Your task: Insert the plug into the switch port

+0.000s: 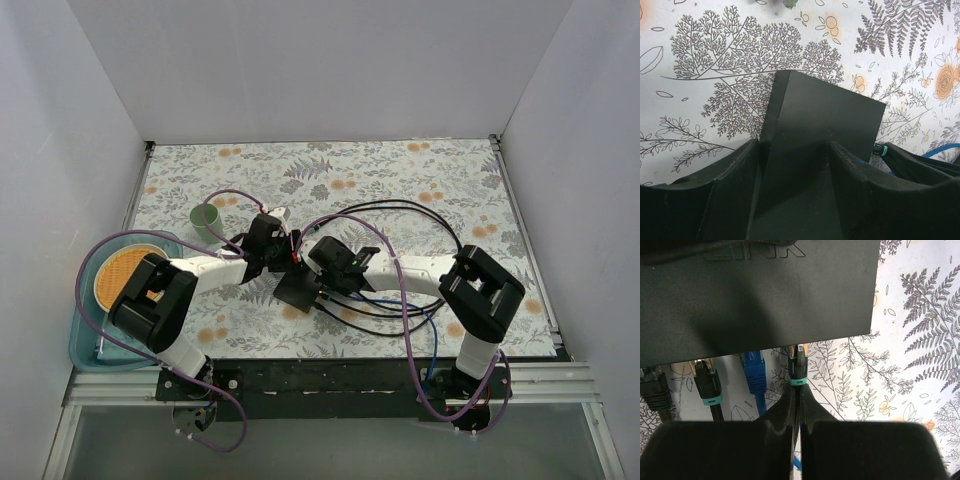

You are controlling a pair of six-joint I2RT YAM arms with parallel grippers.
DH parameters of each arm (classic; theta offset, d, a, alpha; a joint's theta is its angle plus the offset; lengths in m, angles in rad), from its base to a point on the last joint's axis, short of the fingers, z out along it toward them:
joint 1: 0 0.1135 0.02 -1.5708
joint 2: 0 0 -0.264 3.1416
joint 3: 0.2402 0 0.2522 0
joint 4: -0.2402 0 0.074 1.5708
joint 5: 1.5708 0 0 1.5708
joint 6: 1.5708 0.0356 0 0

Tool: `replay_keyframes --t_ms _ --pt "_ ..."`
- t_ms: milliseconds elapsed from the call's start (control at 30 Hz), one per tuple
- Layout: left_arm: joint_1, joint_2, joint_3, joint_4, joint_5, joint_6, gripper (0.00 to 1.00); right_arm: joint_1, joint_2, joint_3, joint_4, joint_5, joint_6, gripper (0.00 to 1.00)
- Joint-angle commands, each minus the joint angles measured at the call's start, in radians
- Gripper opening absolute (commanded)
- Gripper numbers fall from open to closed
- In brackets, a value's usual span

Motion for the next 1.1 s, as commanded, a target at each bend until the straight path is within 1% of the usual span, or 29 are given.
replay_keyframes --t_ms 0,200,300,533,567,600,667,733,767,800,833,867,900,933,967,1000,1033,1067 --pt "-0.155 -0.02 0.027 0.043 0.42 -0.138 0.35 0.038 -0.029 0.047 0.486 -0.162 0.042 0.01" --pt "-0.154 -0.045 0.049 0.01 0.368 -0.124 0.36 0.038 -0.06 0.041 0.476 -0.156 0.065 0.01" --pt "-0.154 -0.065 0.055 -0.003 0.336 -0.124 0.38 0.038 -0.071 0.038 0.469 -0.156 0.079 0.01" --pt "-0.154 -0.106 0.064 -0.022 0.3 -0.121 0.39 0.038 -0.097 0.036 0.469 -0.159 0.102 0.01" --pt "-0.152 -0.109 0.066 -0.027 0.297 -0.12 0.4 0.037 -0.097 0.039 0.469 -0.158 0.103 0.01" --pt "-0.152 -0.123 0.066 -0.029 0.291 -0.121 0.43 0.038 -0.097 0.041 0.467 -0.159 0.105 0.01" --pt "-0.152 -0.138 0.064 -0.041 0.268 -0.12 0.45 0.038 -0.1 0.044 0.463 -0.159 0.108 0.01" --pt "-0.152 -0.164 0.063 -0.047 0.241 -0.121 0.54 0.038 -0.104 0.044 0.458 -0.158 0.111 0.01" --pt "-0.152 -0.173 0.063 -0.047 0.204 -0.121 0.59 0.038 -0.106 0.044 0.455 -0.156 0.112 0.04" --pt "-0.151 -0.183 0.063 -0.079 0.184 -0.121 0.63 0.038 -0.112 0.043 0.447 -0.153 0.112 0.12" --pt "-0.149 -0.206 0.061 -0.087 0.164 -0.121 0.73 0.038 -0.12 0.04 0.444 -0.147 0.112 0.15" --pt "-0.145 -0.218 0.058 -0.098 0.124 -0.123 0.77 0.038 -0.126 0.035 0.443 -0.142 0.114 0.2" --pt "-0.142 -0.232 0.058 -0.105 0.109 -0.123 0.8 0.038 -0.133 0.029 0.444 -0.138 0.117 0.29" --pt "-0.138 -0.244 0.058 -0.11 0.089 -0.123 0.88 0.038 -0.149 0.02 0.441 -0.127 0.117 0.32" --pt "-0.128 -0.27 0.061 -0.125 0.072 -0.124 0.91 0.038 -0.156 0.015 0.44 -0.124 0.123 0.36" --pt "-0.125 -0.281 0.063 -0.131 0.041 -0.123 0.94 0.038 -0.164 0.012 0.44 -0.115 0.125 0.43" --pt "-0.119 -0.292 0.066 -0.141 0.023 -0.124 0.98 0.038 -0.178 0.006 0.431 -0.107 0.126 0.48" --pt "-0.111 -0.314 0.07 -0.156 0.009 -0.12 0.98 0.038 -0.184 0.006 0.424 -0.101 0.126 0.51"
